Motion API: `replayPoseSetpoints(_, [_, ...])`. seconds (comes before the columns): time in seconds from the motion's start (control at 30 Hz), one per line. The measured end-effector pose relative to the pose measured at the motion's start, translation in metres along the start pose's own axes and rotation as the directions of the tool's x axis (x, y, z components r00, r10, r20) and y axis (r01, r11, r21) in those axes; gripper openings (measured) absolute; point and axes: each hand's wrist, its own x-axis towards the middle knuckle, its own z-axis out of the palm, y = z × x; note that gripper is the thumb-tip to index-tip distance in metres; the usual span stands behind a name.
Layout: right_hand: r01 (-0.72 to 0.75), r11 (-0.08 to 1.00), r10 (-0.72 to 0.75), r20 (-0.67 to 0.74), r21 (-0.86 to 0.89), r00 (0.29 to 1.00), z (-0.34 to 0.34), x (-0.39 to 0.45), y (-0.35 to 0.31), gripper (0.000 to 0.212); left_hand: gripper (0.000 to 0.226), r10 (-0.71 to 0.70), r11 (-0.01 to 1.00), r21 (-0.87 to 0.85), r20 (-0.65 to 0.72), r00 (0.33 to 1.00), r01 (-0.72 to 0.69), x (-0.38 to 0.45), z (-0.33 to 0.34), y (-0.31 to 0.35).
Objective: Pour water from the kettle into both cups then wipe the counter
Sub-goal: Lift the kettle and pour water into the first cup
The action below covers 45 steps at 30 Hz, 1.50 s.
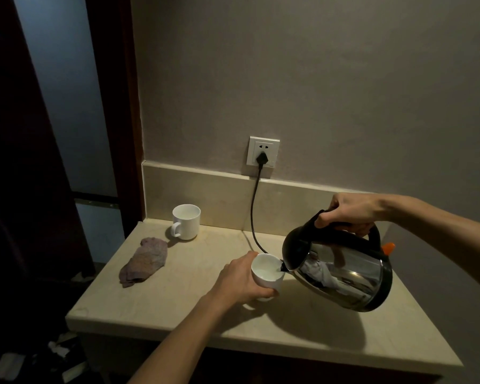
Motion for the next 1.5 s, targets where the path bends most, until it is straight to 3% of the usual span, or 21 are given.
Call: replayPoseSetpoints(1.5, [0.029,0.998,-0.028,0.012,-0.047,1.0,-0.0016,0.0025,-0.0094,0.037,0.092,0.024,1.0,-0.012,-0.012,1.0,-0.024,0.0003,0.0017,-0.0045])
